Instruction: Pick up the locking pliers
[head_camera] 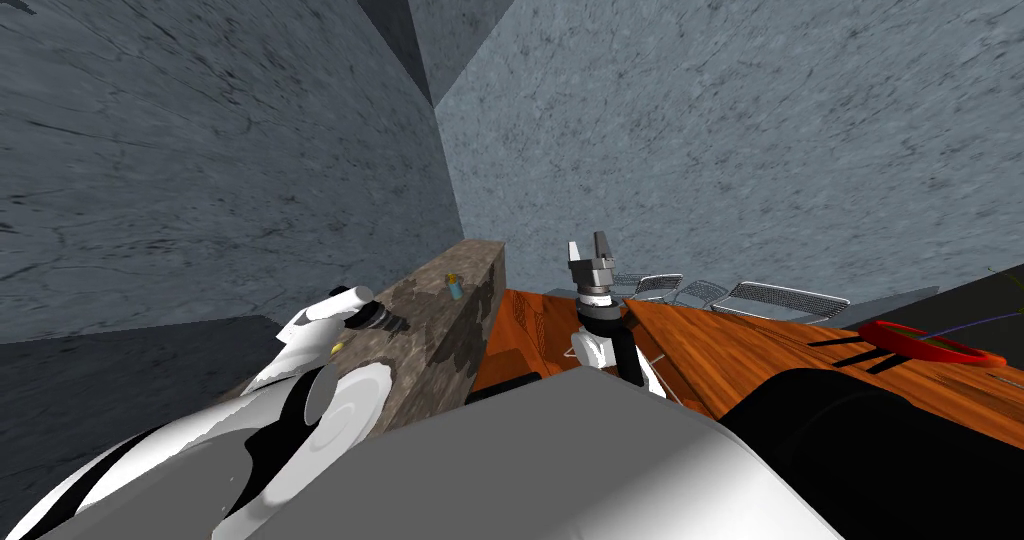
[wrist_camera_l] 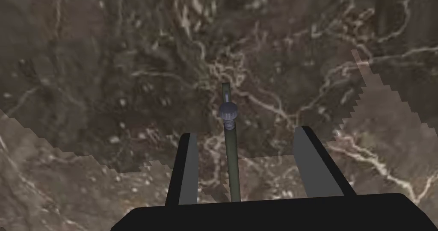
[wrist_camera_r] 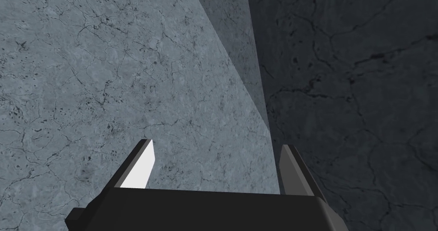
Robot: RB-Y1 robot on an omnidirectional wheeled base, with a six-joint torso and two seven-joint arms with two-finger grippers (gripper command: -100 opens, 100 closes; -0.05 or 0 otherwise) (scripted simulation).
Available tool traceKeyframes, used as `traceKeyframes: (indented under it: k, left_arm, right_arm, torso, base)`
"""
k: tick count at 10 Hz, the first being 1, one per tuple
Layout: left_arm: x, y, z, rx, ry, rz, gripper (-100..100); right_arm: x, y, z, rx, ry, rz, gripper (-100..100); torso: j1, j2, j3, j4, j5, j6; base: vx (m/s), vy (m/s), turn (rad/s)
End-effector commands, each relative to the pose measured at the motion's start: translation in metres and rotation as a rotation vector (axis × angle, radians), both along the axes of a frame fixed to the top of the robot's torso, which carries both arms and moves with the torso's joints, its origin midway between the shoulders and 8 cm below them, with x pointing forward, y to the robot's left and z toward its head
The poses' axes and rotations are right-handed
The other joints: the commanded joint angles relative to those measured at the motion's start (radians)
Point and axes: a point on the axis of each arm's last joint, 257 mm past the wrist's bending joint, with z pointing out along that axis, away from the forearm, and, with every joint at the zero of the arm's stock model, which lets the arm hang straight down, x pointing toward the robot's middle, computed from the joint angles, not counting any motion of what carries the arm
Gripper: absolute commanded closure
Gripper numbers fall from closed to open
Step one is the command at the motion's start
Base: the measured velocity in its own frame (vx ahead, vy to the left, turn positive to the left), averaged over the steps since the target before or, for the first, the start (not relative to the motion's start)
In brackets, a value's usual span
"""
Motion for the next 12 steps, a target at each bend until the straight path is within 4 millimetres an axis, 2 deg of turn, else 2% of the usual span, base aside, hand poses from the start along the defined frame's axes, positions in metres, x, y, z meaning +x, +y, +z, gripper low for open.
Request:
traceKeyframes:
  k: [1, 4, 5, 6, 8, 9, 11, 12]
  left_arm:
    - [0.0, 0.0, 0.0, 0.0, 0.0, 0.0, 100]
    - [0.002, 0.001, 0.002, 0.003, -0.007, 0.001, 100]
    - [0.002, 0.001, 0.002, 0.003, -0.006, 0.001, 0]
    - [0.009, 0.02, 0.016, 0.038, -0.041, 0.005, 100]
    - [0.01, 0.01, 0.014, 0.025, -0.036, -0.017, 100]
    - [0.017, 0.029, 0.029, 0.064, -0.074, -0.01, 100]
    - [0.017, 0.014, 0.025, 0.044, -0.063, -0.045, 100]
    - [0.023, 0.035, 0.041, 0.084, -0.1, -0.031, 100]
  right_arm:
    - [0.0, 0.0, 0.0, 0.0, 0.0, 0.0, 0]
    - [0.0, 0.0, 0.0, 0.0, 0.0, 0.0, 0]
    - [0.0, 0.0, 0.0, 0.0, 0.0, 0.0, 0]
    - [0.0, 0.0, 0.0, 0.0, 0.0, 0.0, 0]
    - [0.0, 0.0, 0.0, 0.0, 0.0, 0.0, 0]
    - [0.0, 0.0, 0.0, 0.0, 0.0, 0.0, 0]
    - [0.0, 0.0, 0.0, 0.0, 0.0, 0.0, 0]
    - [0.0, 0.0, 0.0, 0.0, 0.0, 0.0, 0]
  torso:
    - [0.0, 0.0, 0.0, 0.0, 0.0, 0.0]
    - [0.0, -0.002, -0.002, -0.002, 0.001, 0.0]
    - [0.0, -0.002, -0.002, -0.002, 0.001, 0.001]
    - [0.0, -0.002, -0.002, -0.002, 0.001, 0.001]
    - [-0.002, -0.004, -0.003, -0.001, 0.0, 0.001]
    - [-0.002, -0.004, -0.002, -0.002, 0.0, 0.002]
    - [-0.002, -0.004, -0.002, -0.001, 0.0, 0.002]
    - [-0.001, -0.003, -0.002, -0.001, 0.001, 0.003]
  base:
    - [0.0, 0.0, 0.0]
    - [0.0, 0.0, 0.0]
    - [0.0, 0.0, 0.0]
    - [0.04, -0.031, 0.084]
    - [0.04, -0.031, 0.041]
    - [0.042, -0.04, 0.082]
    - [0.034, -0.021, 0.035]
    - [0.036, -0.03, 0.058]
